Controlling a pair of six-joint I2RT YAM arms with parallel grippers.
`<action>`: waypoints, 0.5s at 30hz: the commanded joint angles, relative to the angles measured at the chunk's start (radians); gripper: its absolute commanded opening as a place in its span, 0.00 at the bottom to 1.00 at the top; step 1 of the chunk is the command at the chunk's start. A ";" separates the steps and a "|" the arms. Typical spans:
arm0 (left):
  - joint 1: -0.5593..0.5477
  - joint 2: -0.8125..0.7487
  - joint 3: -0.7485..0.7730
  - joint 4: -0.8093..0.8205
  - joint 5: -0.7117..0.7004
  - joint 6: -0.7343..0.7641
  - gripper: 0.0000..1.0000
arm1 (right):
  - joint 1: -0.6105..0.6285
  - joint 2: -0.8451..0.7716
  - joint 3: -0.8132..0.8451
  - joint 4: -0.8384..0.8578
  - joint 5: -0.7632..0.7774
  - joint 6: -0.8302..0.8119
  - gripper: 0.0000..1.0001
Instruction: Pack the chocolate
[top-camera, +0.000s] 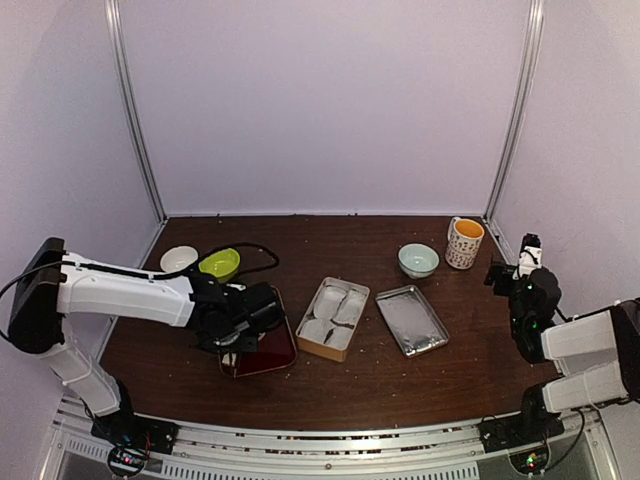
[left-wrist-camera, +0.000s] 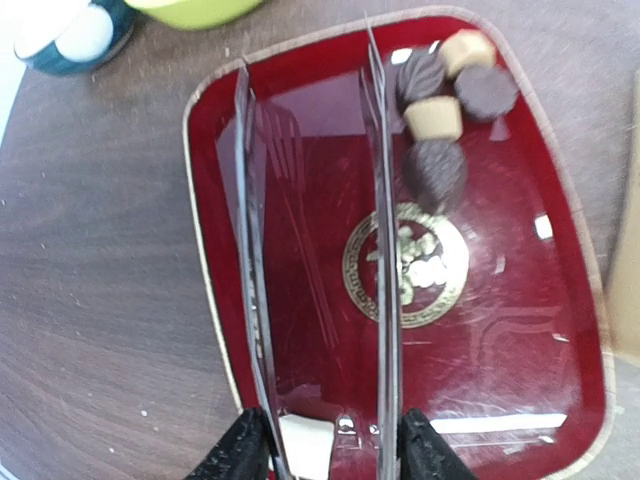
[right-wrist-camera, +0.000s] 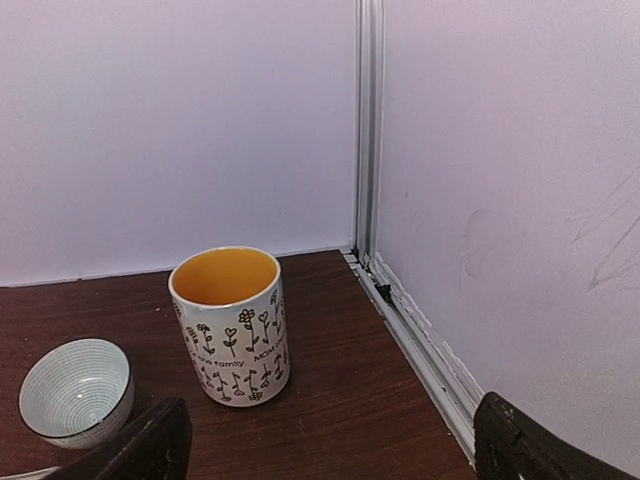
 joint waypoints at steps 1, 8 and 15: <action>0.005 -0.103 0.035 -0.008 -0.013 0.068 0.44 | -0.009 0.115 0.009 0.173 -0.123 -0.049 0.98; 0.006 -0.198 0.039 0.001 0.041 0.152 0.44 | -0.010 0.158 0.075 0.088 -0.045 -0.022 1.00; 0.005 -0.272 0.025 0.021 0.071 0.185 0.44 | -0.016 0.149 0.086 0.054 -0.064 -0.013 1.00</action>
